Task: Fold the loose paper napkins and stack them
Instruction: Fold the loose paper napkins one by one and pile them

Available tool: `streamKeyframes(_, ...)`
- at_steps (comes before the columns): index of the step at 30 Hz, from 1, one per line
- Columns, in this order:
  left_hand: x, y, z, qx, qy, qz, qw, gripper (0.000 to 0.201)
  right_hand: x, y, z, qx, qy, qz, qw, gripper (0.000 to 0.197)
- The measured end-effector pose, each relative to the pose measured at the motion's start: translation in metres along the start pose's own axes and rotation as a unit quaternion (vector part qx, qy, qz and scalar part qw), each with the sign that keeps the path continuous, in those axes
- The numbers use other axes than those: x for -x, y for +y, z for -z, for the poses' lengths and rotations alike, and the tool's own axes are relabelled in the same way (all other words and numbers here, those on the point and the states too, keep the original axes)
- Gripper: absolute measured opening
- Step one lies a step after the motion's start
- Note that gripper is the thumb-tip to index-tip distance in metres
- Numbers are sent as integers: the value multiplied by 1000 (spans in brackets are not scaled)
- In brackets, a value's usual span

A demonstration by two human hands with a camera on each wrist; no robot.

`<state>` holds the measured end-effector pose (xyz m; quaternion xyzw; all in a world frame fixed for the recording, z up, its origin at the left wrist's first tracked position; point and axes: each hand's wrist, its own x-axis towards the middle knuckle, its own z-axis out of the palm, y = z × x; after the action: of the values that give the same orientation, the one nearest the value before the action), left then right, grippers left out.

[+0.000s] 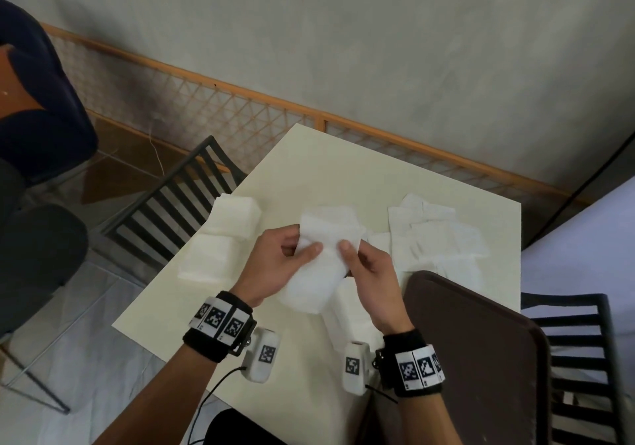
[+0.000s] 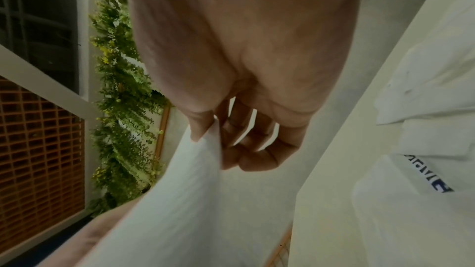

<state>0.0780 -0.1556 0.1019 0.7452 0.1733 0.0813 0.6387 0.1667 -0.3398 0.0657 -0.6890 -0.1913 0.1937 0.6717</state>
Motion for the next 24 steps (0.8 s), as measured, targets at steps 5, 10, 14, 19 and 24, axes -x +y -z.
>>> streamKeyframes(5, 6, 4, 10, 10, 30, -31, 999, 18, 3, 4, 6, -59, -13, 16, 998, 46)
streamKeyframes(10, 6, -8, 16, 21, 31, -54, 998, 45, 2, 5, 2, -180, -28, -21, 983, 24)
streamKeyframes(14, 7, -25, 13, 45, -3, 29, 999, 72, -1, 6, -13, -212, -7, -101, 972, 30)
streamKeyframes(19, 10, -36, 14, -14, -20, 62, 998, 53, 0, 18, -29, -184, 44, -151, 970, 37)
streamKeyframes(24, 14, -32, 21, -19, -11, 53, 998, 18, 1, 18, -29, -173, -18, -146, 974, 35)
